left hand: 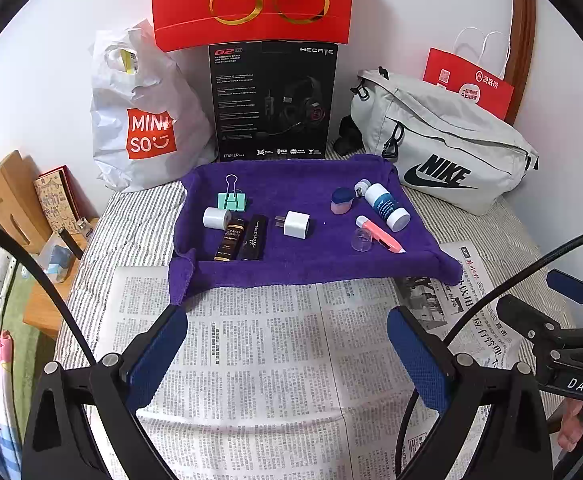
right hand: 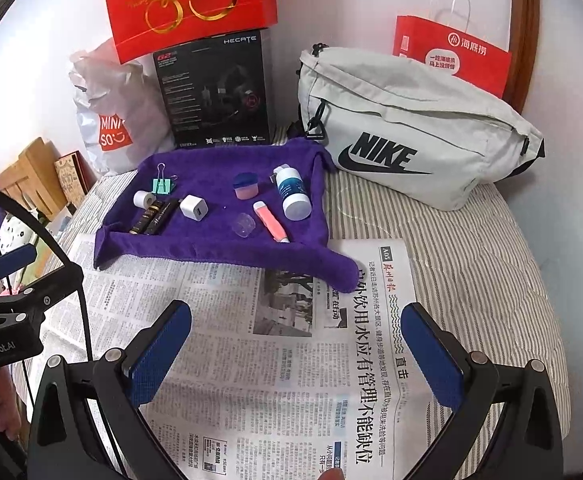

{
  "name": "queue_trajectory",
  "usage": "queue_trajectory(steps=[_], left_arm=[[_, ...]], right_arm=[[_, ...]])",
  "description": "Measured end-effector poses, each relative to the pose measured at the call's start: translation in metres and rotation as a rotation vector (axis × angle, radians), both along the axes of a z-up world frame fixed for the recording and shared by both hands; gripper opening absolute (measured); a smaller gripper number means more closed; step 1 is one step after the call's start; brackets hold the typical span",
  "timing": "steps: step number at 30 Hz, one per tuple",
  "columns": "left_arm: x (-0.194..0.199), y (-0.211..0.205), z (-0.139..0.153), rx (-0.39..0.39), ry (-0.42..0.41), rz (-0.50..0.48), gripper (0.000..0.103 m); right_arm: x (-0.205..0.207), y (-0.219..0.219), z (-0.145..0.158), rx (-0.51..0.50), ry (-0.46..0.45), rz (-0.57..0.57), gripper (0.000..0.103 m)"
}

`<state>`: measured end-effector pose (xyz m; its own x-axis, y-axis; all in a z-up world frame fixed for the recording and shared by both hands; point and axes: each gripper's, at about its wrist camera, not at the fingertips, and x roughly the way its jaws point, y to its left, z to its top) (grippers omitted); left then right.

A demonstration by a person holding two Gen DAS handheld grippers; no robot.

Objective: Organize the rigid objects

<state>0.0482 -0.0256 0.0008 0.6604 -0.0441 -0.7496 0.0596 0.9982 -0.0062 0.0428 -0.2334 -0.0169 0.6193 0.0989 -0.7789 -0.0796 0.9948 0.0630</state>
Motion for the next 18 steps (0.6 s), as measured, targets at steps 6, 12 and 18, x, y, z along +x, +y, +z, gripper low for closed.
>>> queue_trajectory(steps=[6,12,18], left_arm=[[-0.0008,-0.0004,-0.0002,0.003,0.0,0.001,0.101],[-0.0013,-0.0004,-0.0003,0.007,0.0,0.001,0.101],[-0.0017,-0.001,0.0003,0.006,-0.001,0.004,0.101]], right_arm=[[-0.0004,0.0004,-0.0009,-0.005,0.005,0.005,0.103],[-0.0001,0.0009,-0.0017,-0.009,0.005,0.005,0.103],[-0.001,0.0015,-0.0013,-0.012,0.005,0.005,0.103]])
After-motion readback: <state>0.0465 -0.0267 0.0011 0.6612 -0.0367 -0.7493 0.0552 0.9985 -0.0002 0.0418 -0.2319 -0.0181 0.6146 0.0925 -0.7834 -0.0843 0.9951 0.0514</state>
